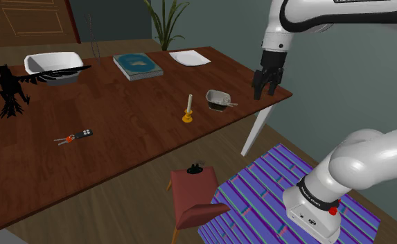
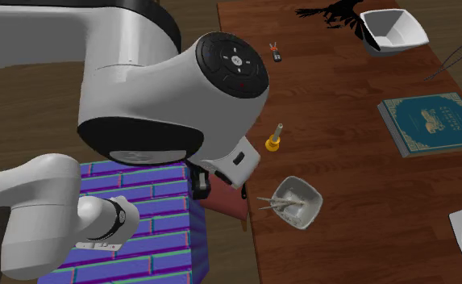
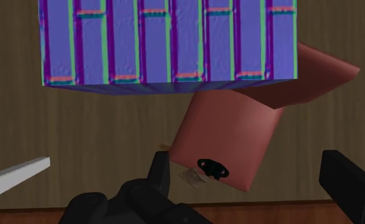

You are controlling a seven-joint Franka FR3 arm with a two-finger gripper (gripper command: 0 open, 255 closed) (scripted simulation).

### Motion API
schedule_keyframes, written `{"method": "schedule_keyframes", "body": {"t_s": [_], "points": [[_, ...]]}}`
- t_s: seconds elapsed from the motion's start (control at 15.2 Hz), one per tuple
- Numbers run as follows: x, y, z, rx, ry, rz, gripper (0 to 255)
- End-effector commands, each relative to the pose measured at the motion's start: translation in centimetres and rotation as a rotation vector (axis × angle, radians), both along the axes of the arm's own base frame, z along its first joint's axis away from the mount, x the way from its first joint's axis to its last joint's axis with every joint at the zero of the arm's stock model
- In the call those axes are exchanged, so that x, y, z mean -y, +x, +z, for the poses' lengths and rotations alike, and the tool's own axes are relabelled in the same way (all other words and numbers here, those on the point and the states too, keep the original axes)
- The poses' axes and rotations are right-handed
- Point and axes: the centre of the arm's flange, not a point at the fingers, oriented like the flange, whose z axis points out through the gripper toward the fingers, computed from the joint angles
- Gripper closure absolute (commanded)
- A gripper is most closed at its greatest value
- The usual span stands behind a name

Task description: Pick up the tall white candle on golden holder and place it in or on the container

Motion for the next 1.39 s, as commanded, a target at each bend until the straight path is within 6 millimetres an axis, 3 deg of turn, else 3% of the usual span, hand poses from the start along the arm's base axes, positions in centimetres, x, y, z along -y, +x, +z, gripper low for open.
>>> {"method": "schedule_keyframes", "body": {"t_s": [0.0,1.32], "points": [[-1.3,2.3,-1.0,-0.011,-0.011,0.006,0],[-14.1,24.8,-13.6,-0.128,-0.127,0.070,0]]}}
